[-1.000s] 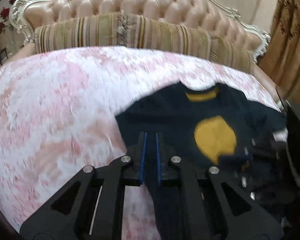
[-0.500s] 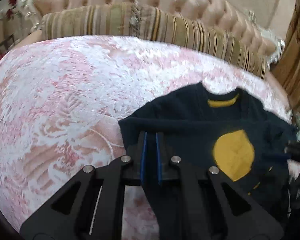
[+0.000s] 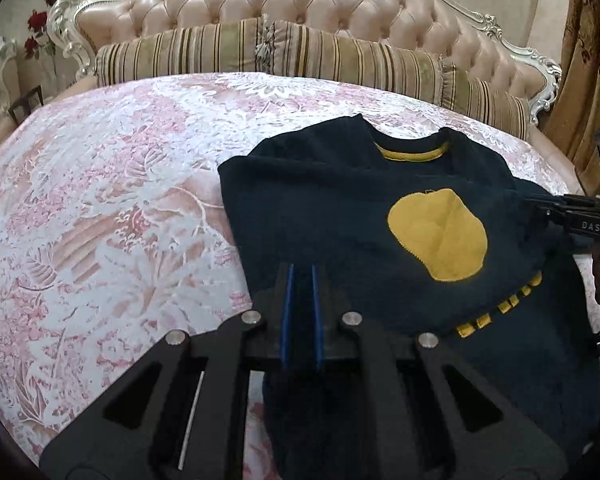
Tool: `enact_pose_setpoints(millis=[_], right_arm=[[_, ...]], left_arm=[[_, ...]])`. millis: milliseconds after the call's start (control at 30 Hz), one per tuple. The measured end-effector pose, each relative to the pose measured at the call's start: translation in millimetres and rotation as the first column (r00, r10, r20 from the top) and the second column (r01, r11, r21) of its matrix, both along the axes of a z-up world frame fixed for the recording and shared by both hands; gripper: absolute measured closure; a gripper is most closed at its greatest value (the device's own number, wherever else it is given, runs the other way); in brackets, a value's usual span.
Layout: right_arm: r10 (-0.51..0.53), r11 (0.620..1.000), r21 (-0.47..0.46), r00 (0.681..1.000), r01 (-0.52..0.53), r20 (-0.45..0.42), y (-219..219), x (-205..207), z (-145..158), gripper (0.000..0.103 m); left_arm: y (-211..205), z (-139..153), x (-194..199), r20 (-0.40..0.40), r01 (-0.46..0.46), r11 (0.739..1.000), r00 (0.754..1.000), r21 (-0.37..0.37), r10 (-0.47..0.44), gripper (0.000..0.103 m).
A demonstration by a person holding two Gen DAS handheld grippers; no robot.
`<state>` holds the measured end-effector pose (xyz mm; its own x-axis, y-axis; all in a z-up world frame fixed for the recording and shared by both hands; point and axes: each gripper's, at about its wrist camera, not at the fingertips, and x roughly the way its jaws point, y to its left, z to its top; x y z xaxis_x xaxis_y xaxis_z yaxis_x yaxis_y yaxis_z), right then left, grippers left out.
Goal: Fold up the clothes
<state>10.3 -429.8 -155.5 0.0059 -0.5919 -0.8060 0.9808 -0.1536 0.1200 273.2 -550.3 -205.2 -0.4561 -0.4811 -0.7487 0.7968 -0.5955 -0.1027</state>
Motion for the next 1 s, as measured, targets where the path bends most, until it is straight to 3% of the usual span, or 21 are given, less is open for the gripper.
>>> enact_pose_setpoints(millis=[467, 567, 700, 800, 933, 1000], right_arm=[[-0.032, 0.999, 0.027, 0.998, 0.033, -0.05, -3.9, 3.4, -4.1, 0.065], [-0.054, 0.998, 0.018, 0.995, 0.055, -0.081, -1.7, 6.4, 7.8, 0.065], [-0.021, 0.996, -0.083, 0.995, 0.013, -0.097, 11.6, 28.4, 41.9, 0.064], [0.037, 0.997, -0.067, 0.993, -0.045, -0.115, 12.0, 50.4, 37.6, 0.063], [0.048, 0.999, 0.023, 0.987, -0.045, -0.151, 4.2, 56.8, 8.0, 0.063], [0.051, 0.999, 0.023, 0.984, -0.048, -0.173, 3.7, 58.0, 5.9, 0.063]], left_arm=[[6.5, -3.1, -3.9, 0.045, 0.002, 0.999, 0.999, -0.043, 0.0, 0.092], [7.1, -3.3, -4.1, 0.05, 0.005, 0.999, 0.999, -0.05, -0.003, 0.092], [6.2, -3.5, -3.6, 0.047, 0.008, 0.999, 0.999, -0.049, -0.006, 0.092], [5.9, -3.6, -2.7, 0.039, 0.009, 0.999, 0.999, -0.045, -0.007, 0.092], [5.6, -3.5, -1.5, 0.026, 0.009, 0.999, 1.0, -0.036, -0.008, 0.092], [5.1, -3.2, -1.0, 0.02, 0.009, 0.999, 1.0, -0.031, -0.008, 0.092]])
